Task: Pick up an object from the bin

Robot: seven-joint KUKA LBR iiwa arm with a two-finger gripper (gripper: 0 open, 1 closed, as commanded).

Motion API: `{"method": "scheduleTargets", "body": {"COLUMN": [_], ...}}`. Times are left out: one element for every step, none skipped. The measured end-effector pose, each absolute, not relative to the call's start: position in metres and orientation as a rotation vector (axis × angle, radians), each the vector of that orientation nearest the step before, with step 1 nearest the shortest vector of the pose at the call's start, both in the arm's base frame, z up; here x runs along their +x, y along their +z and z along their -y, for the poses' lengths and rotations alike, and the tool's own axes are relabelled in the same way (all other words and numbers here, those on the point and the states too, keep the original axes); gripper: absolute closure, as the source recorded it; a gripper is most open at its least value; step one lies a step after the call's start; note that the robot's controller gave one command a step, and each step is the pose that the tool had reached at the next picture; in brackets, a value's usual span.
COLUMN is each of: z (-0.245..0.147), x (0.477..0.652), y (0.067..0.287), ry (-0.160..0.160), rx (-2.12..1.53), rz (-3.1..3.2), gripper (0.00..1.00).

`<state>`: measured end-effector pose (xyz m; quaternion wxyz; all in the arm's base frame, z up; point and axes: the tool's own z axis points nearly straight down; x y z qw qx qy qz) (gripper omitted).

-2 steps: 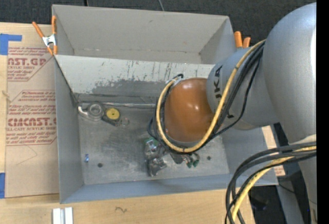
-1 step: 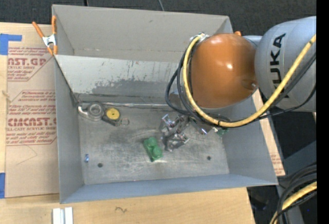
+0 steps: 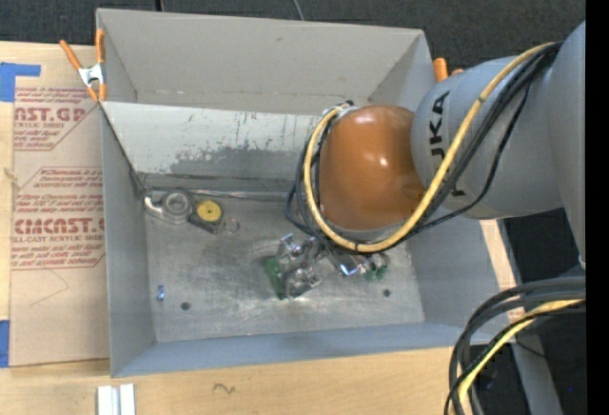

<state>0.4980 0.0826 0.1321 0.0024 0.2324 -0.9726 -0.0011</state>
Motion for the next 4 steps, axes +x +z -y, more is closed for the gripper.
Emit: {"method": "scheduleTargets", "body": {"z": [-0.072,-0.072,-0.029,-0.087], "x": [0.495,0.495,0.533,0.521], "y": [0.176,0.175,0.070,0.073], "ry": [-0.002,-0.002,-0.003,0.001], "rx": [0.518,0.517,0.710,0.747], "rz": [3.101,3.100,3.067,3.057], "gripper": [1.00,0.00,0.00,0.00]}}
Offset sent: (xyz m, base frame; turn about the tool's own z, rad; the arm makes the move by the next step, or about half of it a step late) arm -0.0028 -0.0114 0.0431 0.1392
